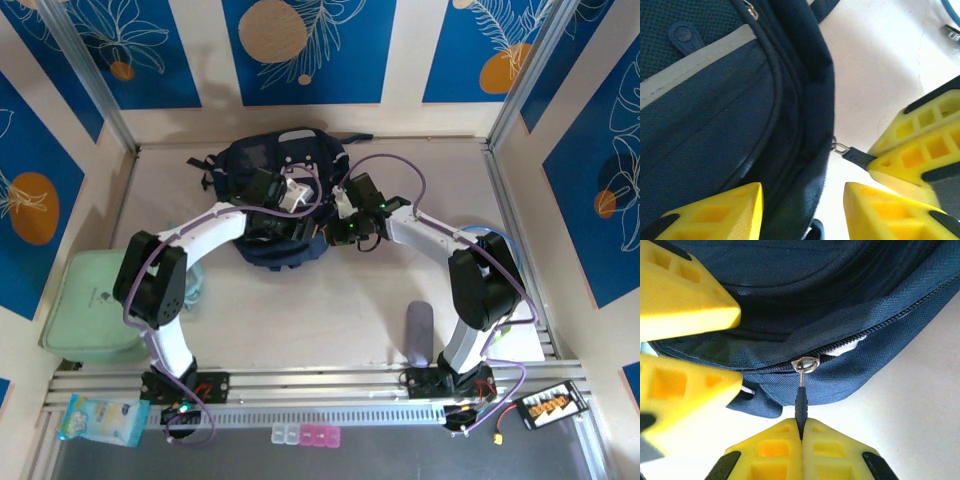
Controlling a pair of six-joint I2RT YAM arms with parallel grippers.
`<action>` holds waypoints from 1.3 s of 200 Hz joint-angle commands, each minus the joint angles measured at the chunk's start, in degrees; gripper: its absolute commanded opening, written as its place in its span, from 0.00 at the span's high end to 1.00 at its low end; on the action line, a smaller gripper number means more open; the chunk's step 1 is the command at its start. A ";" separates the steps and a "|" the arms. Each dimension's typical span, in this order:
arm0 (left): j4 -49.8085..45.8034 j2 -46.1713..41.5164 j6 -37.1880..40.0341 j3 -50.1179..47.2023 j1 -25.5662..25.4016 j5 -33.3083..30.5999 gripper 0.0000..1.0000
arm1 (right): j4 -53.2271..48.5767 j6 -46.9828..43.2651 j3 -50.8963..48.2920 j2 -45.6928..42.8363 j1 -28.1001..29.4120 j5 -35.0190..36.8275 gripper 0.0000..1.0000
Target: Pack books, pencil case, and school supplies into a backpack
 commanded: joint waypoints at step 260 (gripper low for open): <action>-14.17 3.90 4.55 8.29 -0.38 3.89 1.00 | 0.72 0.41 -3.07 -2.29 1.07 12.84 1.00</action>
